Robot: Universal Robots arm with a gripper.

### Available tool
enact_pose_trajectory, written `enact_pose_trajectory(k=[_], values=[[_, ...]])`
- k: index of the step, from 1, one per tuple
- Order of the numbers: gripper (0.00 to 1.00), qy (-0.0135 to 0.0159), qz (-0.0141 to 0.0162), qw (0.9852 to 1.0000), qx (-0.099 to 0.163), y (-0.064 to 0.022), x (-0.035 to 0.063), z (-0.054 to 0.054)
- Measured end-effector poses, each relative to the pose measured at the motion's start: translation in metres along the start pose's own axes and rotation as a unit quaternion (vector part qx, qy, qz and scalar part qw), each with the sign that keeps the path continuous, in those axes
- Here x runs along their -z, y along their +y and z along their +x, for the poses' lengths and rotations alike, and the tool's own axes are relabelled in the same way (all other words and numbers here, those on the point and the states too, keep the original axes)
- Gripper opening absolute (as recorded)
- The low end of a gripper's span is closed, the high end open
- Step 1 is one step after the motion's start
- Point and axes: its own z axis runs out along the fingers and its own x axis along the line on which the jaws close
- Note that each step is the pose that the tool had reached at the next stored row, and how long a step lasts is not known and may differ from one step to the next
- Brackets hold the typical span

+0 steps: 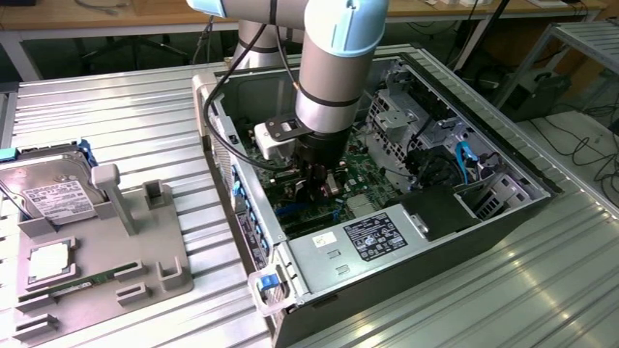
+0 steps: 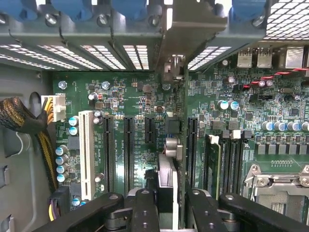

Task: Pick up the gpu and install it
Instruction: 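Press down on the gpu until it lock into place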

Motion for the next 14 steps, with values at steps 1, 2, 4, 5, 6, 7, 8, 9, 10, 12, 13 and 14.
enact_pose_trajectory(k=[1, 2, 4, 5, 6, 7, 8, 9, 10, 12, 13, 14], values=[[0.28, 0.0001, 0.0000, 1.0000, -0.001, 0.0000, 0.0000, 0.0000], [0.28, 0.0002, 0.0000, 1.0000, -0.003, 0.0000, 0.0000, 0.0000], [0.28, 0.0004, 0.0000, 1.0000, -0.006, 0.0000, -0.0001, 0.0001], [0.28, 0.0004, -0.0001, 1.0000, -0.006, 0.0000, -0.0004, 0.0000], [0.28, 0.0004, 0.0000, 1.0000, -0.006, 0.0000, -0.0007, -0.0002], [0.28, 0.0004, 0.0000, 1.0000, -0.006, 0.0000, -0.0011, -0.0006], [0.28, 0.0004, 0.0000, 1.0000, -0.006, 0.0001, -0.0018, -0.0009], [0.28, 0.0004, 0.0000, 1.0000, -0.006, 0.0001, -0.0023, -0.0013], [0.28, 0.0004, 0.0000, 1.0000, -0.006, 0.0001, -0.0029, -0.0016], [0.28, 0.0003, 0.0000, 1.0000, -0.006, 0.0001, -0.0038, -0.0020], [0.28, 0.0003, 0.0000, 1.0000, -0.006, 0.0001, -0.0042, -0.0021], [0.28, 0.0002, 0.0001, 1.0000, -0.006, 0.0001, -0.0048, -0.0022]])
